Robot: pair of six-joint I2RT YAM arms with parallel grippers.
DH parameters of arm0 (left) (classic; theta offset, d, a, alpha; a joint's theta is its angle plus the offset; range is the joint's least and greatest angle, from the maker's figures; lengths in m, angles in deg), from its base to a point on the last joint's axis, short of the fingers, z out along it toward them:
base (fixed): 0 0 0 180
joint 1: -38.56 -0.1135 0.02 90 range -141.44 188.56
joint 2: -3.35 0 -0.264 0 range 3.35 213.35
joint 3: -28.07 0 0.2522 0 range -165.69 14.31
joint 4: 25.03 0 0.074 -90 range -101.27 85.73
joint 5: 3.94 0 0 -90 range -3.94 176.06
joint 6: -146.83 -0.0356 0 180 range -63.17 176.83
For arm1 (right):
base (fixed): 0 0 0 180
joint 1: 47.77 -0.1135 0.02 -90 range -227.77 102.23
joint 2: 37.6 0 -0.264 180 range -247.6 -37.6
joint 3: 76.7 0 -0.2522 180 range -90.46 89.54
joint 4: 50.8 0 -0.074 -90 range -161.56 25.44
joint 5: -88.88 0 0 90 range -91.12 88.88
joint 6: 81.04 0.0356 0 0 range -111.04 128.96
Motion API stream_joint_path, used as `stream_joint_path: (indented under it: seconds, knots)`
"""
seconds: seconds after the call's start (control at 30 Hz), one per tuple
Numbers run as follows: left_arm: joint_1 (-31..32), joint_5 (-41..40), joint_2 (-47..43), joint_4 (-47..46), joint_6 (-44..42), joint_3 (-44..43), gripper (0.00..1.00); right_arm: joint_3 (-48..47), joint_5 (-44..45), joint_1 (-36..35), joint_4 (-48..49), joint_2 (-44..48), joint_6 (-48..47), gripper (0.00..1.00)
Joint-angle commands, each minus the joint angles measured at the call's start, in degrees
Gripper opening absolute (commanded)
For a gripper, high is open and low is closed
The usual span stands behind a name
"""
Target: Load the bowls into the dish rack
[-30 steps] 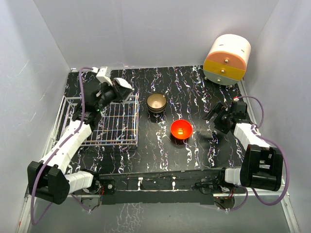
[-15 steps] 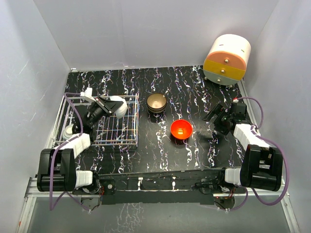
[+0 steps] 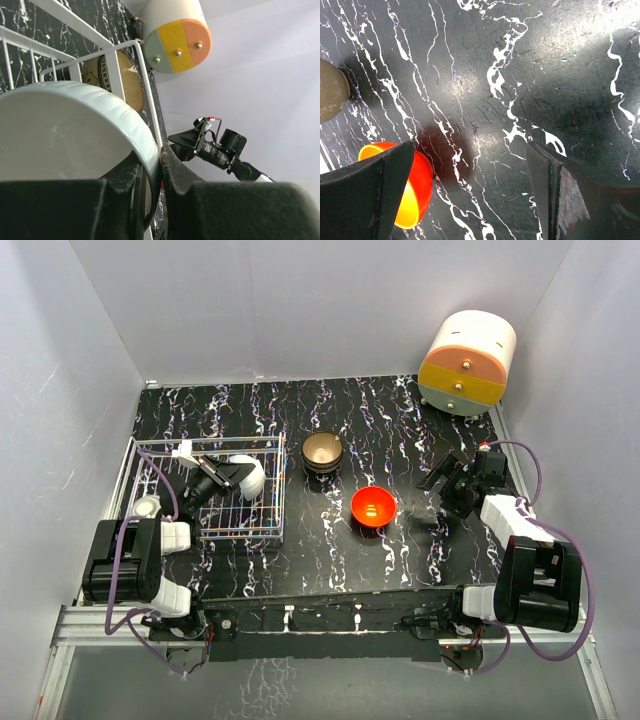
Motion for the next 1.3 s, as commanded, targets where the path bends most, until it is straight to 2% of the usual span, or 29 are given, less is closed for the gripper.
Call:
stream_joint_path:
  seconds: [0.0,0.67,0.8,0.97,1.07,1.17,1.27]
  knots:
    - [-1.2,0.2,-0.8,-6.7,-0.4,1.0,0.0,-0.1,0.0,0.2,3.2,-0.5,-0.9,0.98]
    - [-7.8,-0.4,3.1,-17.1,3.9,14.5,0.01,0.5,-0.2,0.2,3.7,-0.5,-1.1,0.98]
    - [-9.2,-0.2,-0.4,-12.5,3.3,15.4,0.04,0.6,-0.2,0.2,3.7,-0.5,-1.1,0.98]
    - [-10.1,-1.2,-11.0,3.1,-1.2,14.8,0.06,0.8,-0.2,0.2,3.8,-0.4,-1.1,0.98]
    - [-10.3,-2.1,-17.9,12.6,-4.9,13.2,0.0,0.9,-0.3,0.2,3.9,-0.4,-1.1,0.98]
    - [-10.3,-1.1,-19.6,12.3,-3.4,11.7,0.0,0.9,-0.4,0.2,3.9,-0.3,-1.0,0.98]
    - [-10.3,-0.5,-17.2,4.7,1.0,10.0,0.0,1.0,-0.4,0.2,3.9,-0.1,-1.0,0.98]
